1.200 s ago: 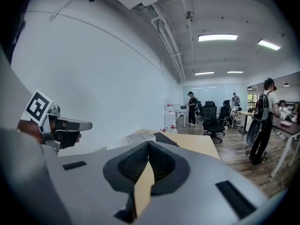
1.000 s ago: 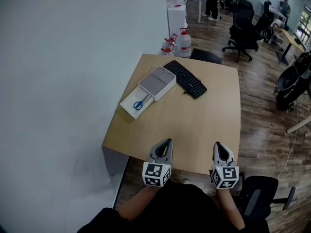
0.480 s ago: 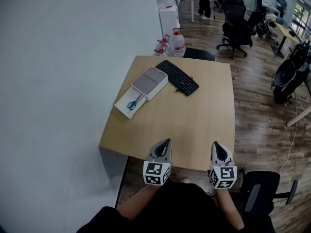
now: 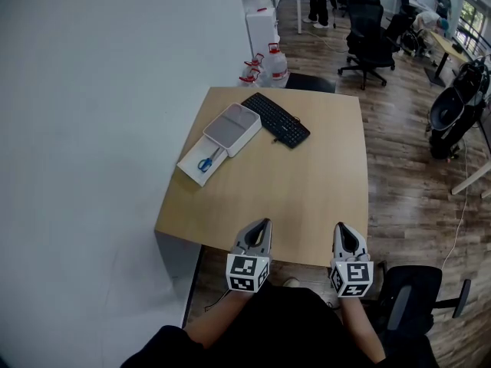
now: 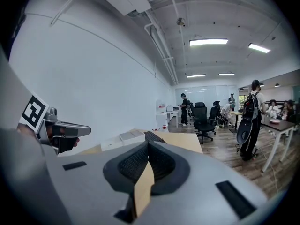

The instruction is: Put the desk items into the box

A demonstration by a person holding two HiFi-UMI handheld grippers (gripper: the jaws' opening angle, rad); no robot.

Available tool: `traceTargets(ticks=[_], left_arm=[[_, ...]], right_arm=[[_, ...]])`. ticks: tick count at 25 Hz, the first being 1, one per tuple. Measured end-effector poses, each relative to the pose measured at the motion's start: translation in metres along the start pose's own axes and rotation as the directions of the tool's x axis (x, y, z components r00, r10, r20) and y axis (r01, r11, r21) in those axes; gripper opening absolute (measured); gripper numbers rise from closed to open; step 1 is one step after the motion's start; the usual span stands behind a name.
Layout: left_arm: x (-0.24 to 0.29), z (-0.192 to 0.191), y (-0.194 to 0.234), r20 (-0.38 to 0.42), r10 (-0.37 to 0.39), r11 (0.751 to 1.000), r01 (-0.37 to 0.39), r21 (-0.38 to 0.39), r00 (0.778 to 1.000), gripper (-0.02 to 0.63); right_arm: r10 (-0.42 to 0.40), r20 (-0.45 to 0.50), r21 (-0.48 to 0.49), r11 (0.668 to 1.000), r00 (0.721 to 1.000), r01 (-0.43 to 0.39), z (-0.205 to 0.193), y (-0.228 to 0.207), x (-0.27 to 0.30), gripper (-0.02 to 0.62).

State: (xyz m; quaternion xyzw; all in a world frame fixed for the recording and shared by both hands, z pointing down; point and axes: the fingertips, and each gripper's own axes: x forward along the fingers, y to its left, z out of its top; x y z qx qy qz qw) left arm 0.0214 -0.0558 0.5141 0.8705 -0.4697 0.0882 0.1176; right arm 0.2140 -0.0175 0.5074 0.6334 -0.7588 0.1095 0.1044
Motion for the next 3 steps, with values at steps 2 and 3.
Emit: traceTargets(ticks=[2, 3], left_arm=[[0.0002, -0.0002, -0.0020, 0.000, -0.001, 1.000, 0.001, 0.003, 1.000, 0.015], [0.0003, -0.0004, -0.0030, 0.000, -0.001, 1.000, 0.001, 0.005, 1.000, 0.015]], right_arm=[[-0.007, -0.004, -0.002, 1.000, 1.000, 0.007, -0.0015, -0.0020, -0.0013, 0.060], [-0.010, -0.006, -0.002, 1.000, 1.000, 0.010, -0.0022, -0.0030, -0.0019, 0.060]])
